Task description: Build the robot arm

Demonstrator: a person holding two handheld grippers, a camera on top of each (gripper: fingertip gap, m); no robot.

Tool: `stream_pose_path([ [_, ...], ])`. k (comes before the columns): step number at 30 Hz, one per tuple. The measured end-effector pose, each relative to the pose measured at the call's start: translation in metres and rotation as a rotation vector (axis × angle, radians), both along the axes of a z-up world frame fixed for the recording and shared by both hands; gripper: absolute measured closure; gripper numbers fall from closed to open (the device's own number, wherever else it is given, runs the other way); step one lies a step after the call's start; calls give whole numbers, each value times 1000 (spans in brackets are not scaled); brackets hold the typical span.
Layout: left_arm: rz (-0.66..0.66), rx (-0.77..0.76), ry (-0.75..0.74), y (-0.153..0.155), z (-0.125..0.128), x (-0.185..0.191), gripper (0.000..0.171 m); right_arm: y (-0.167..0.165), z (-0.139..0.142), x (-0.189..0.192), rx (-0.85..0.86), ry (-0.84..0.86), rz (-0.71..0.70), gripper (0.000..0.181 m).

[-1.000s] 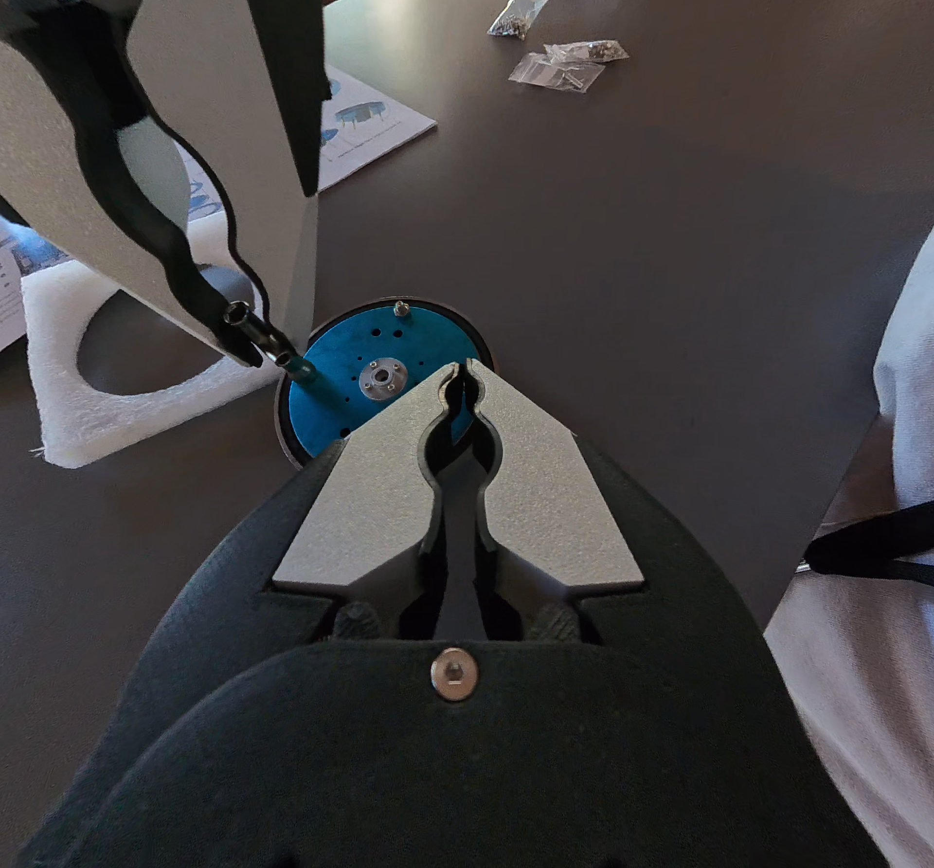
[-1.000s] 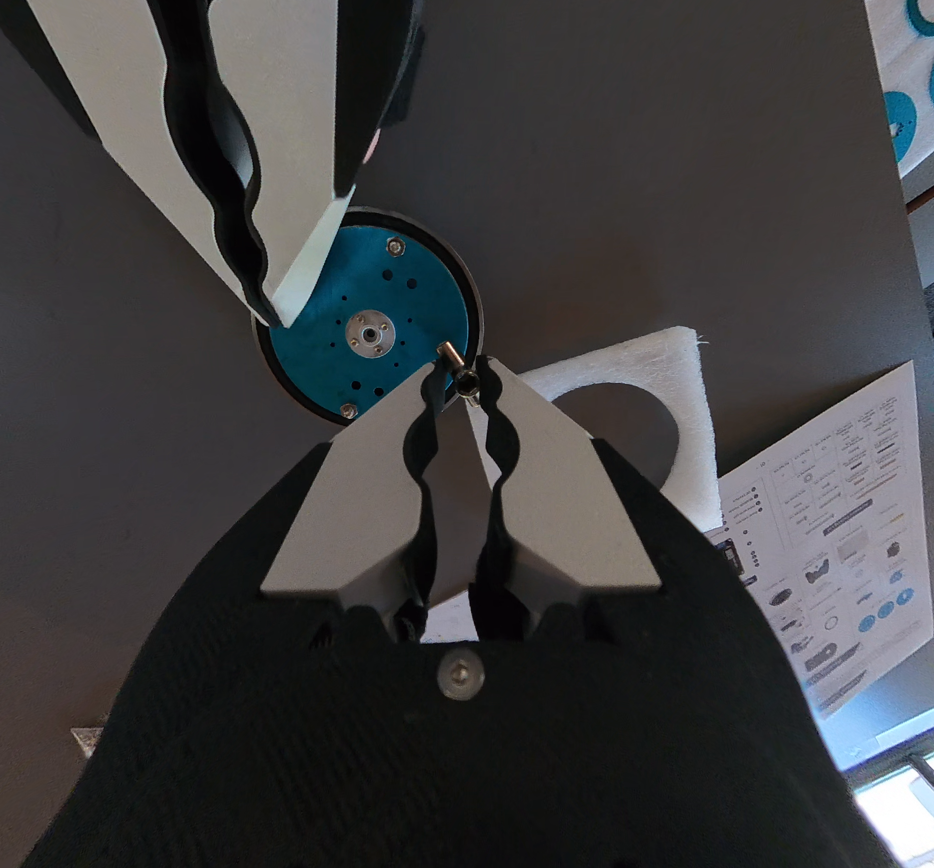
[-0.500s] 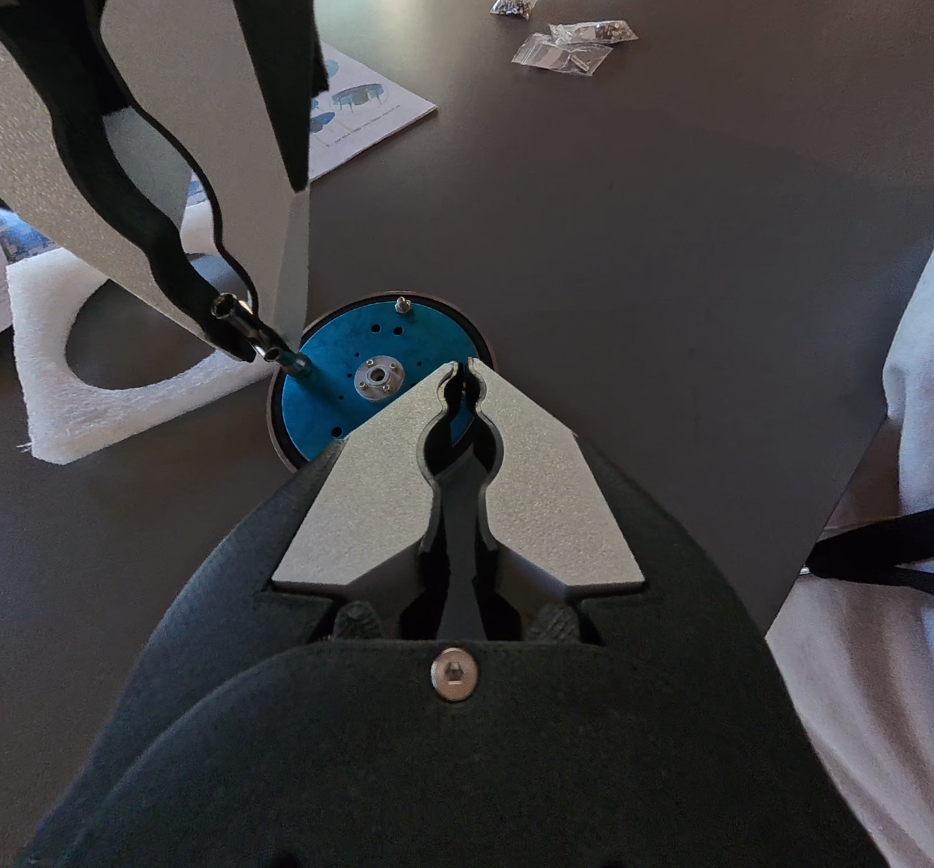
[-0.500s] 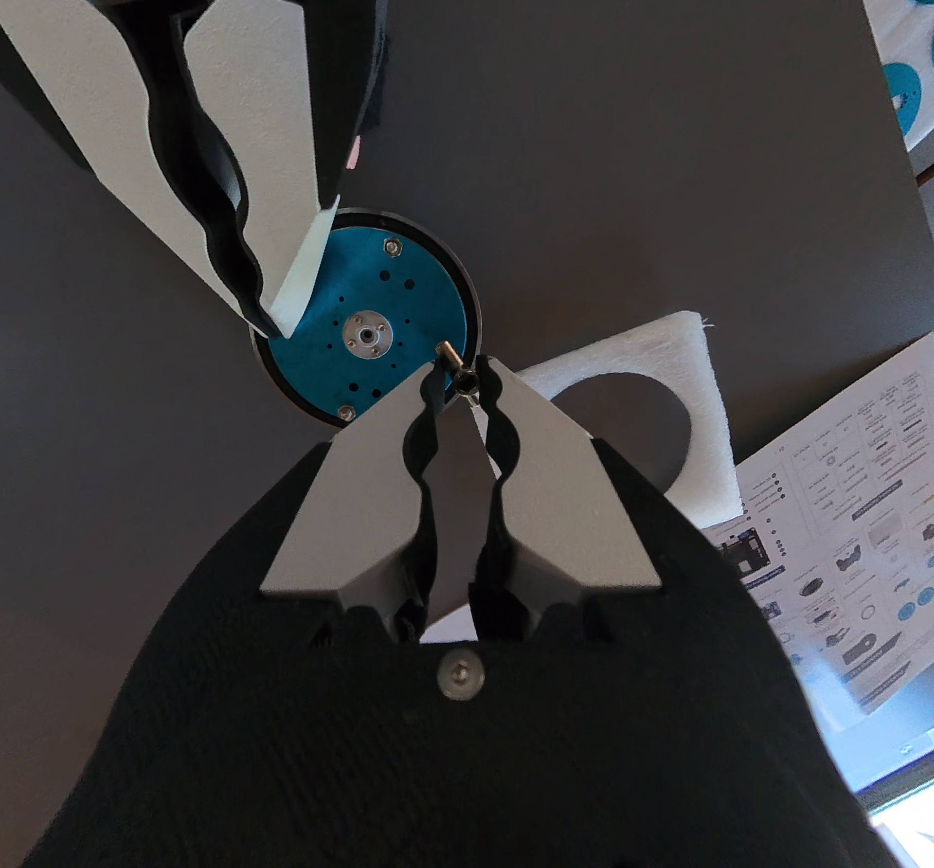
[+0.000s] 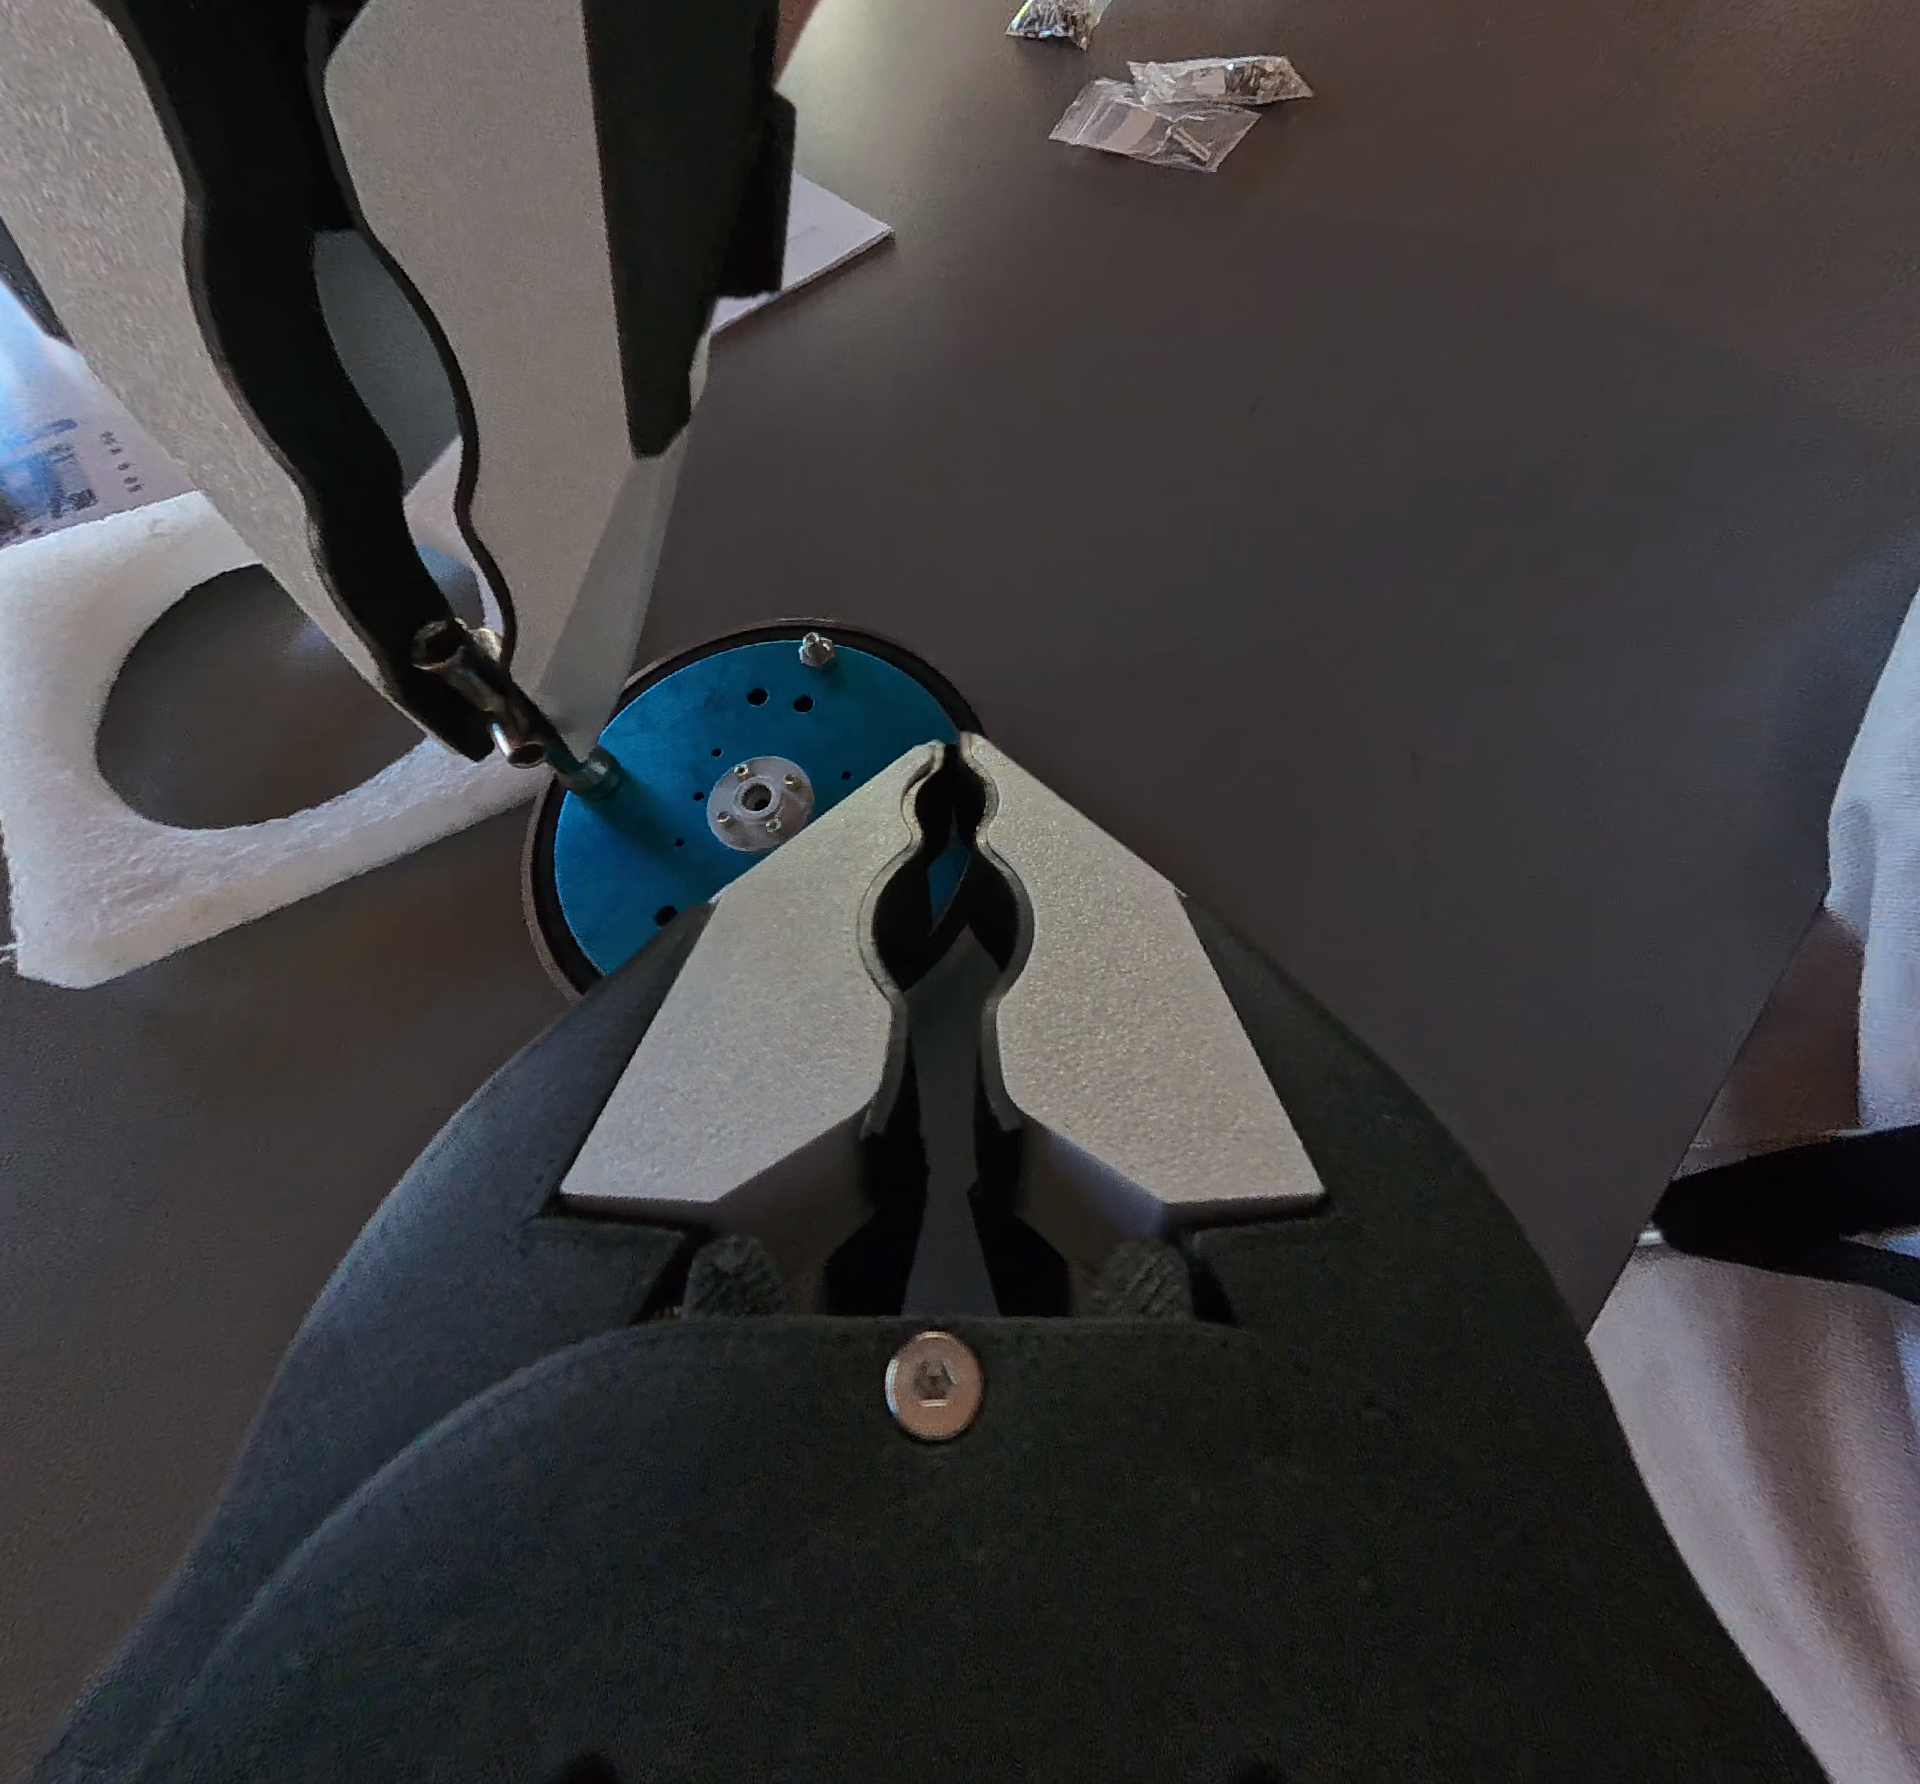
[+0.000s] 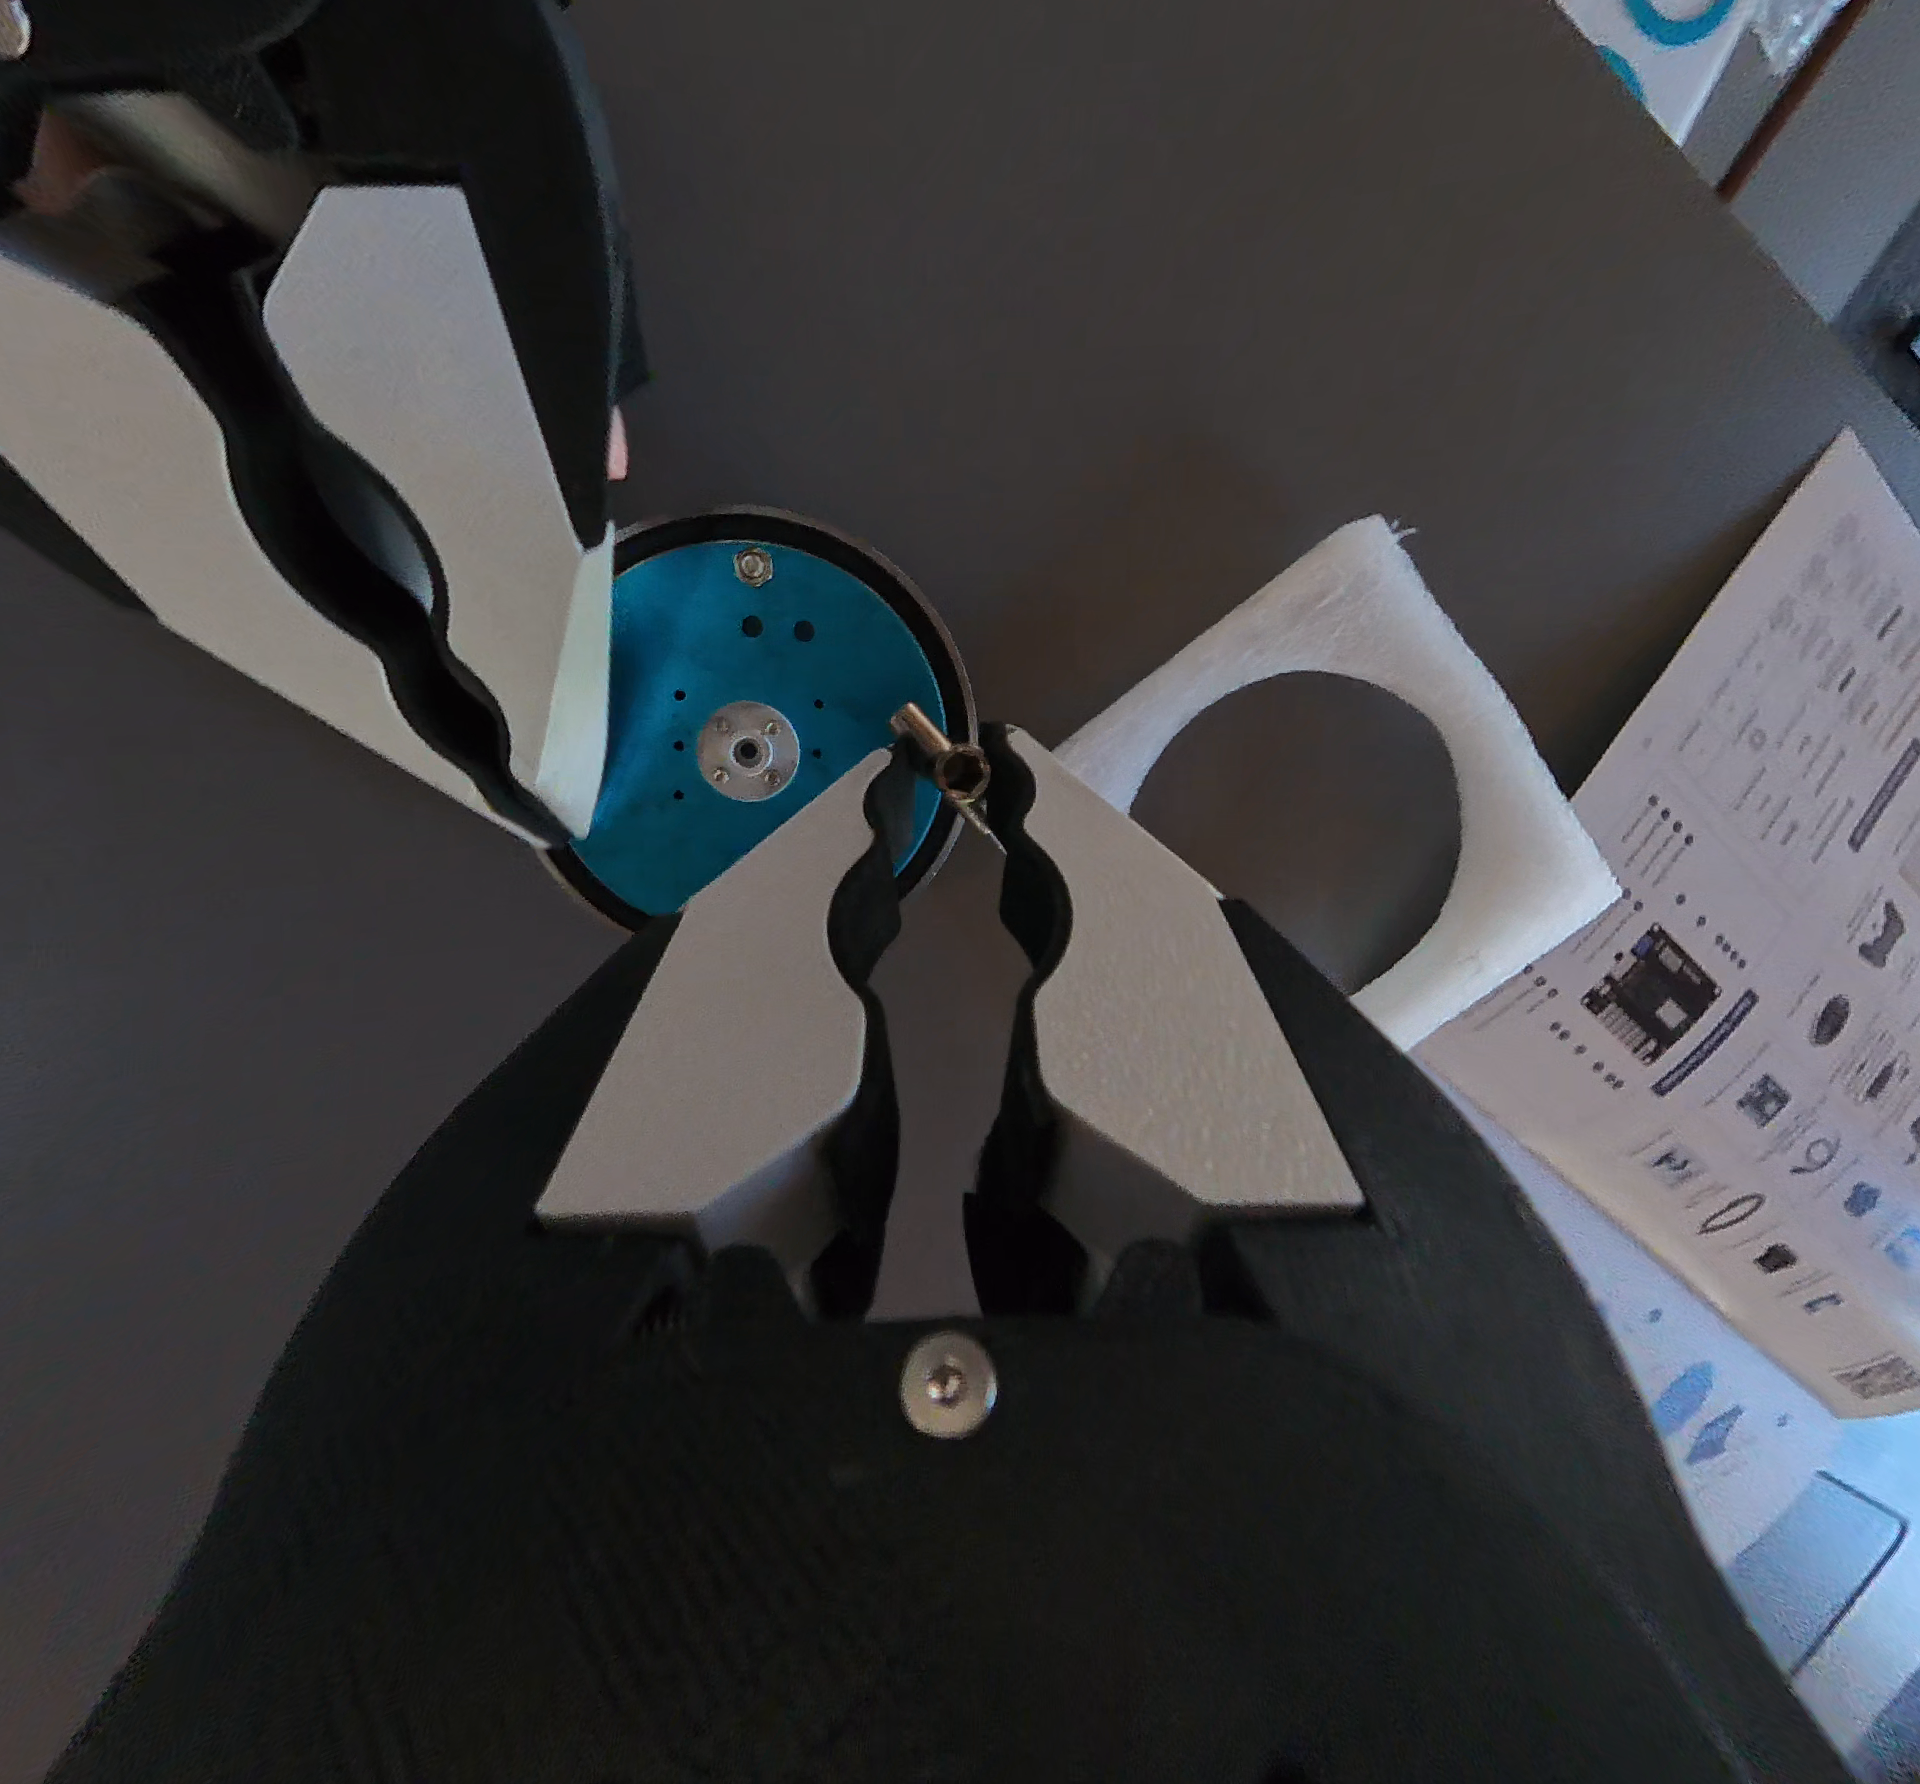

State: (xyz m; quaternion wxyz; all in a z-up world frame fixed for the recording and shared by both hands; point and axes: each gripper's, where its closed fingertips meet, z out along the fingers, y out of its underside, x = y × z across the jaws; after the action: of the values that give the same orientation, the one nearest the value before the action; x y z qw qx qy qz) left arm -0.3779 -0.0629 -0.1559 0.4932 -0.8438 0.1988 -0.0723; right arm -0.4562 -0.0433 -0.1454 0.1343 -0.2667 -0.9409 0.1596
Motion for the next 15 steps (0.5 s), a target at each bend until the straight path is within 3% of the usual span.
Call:
stream_pose_path([
  [9, -20, -23, -19, 2, -2, 5, 171, 7, 0, -1, -48, 70, -219, 168],
  [13, 0, -11, -34, 3, 1, 2, 171, 7, 1, -1, -1, 114, -155, 168],
  [15, 2, 47, -105, 1, 15, 1, 171, 6, 0, 0, 3, 112, -146, 169],
])
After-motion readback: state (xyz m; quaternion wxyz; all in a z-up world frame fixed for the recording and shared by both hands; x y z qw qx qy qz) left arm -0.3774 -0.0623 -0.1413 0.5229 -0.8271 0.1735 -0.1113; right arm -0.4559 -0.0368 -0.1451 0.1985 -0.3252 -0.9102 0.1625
